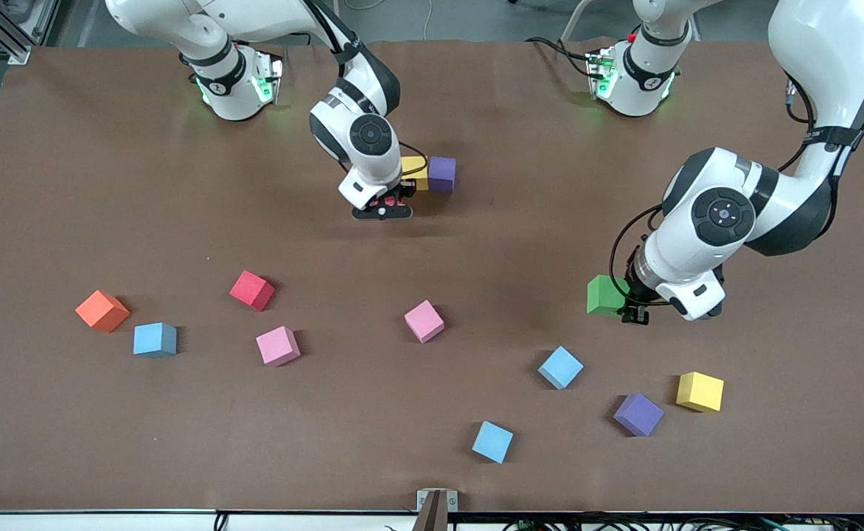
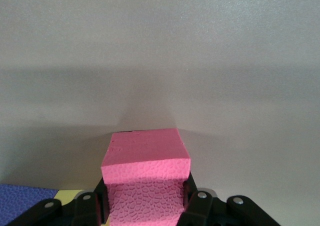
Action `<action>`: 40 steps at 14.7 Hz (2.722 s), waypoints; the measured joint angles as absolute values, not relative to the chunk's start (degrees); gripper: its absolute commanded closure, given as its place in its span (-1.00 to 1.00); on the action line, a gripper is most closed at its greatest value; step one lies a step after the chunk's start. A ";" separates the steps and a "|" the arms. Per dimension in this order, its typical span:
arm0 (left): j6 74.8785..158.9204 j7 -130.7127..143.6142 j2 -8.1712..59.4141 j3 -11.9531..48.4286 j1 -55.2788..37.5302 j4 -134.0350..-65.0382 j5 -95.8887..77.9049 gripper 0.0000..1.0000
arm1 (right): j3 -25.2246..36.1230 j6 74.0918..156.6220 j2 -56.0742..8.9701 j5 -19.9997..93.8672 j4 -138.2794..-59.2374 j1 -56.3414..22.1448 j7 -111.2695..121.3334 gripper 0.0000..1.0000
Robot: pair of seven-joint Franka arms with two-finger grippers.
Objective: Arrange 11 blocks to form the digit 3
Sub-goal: 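Place red below pink with the right gripper while the left gripper lifts green, then reach the right gripper toward the pink block while the left gripper holds green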
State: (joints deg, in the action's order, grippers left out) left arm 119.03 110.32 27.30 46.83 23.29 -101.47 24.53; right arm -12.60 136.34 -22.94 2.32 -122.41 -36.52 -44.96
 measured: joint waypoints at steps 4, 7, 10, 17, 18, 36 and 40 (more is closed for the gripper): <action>119.00 110.76 27.53 46.85 21.79 -101.38 24.52 0.97 | -12.60 136.42 -22.94 2.31 -122.41 -36.65 -45.00 0.98; 118.92 112.49 27.99 46.85 20.50 -101.36 24.46 0.97 | -12.60 136.44 -22.94 2.31 -122.41 -36.69 -45.03 0.92; 118.91 113.75 28.98 46.84 19.45 -101.33 24.46 0.97 | -12.60 136.50 -22.94 2.21 -122.41 -36.71 -45.03 -1.00; 118.91 113.82 29.16 46.85 18.63 -99.97 24.46 0.97 | -11.82 137.05 -22.94 1.94 -120.60 -36.72 -45.03 -1.00; 118.91 113.96 29.16 46.85 18.60 -99.60 24.46 0.97 | -11.39 137.05 -22.90 1.94 -120.22 -36.71 -45.03 -1.00; 118.88 117.30 29.84 46.82 16.22 -98.87 24.46 0.97 | -5.93 129.83 -25.75 1.17 -100.70 -8.76 -37.80 -1.00; 118.83 118.16 30.13 46.79 16.19 -98.87 24.47 0.97 | -5.93 129.79 -27.36 1.14 -98.39 -4.21 -37.76 -1.00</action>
State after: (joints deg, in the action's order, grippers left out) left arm 118.83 118.16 30.13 46.79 16.19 -98.87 24.47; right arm -5.93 129.79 -27.36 1.14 -98.39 -4.21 -37.76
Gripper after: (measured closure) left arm 0.797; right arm 0.000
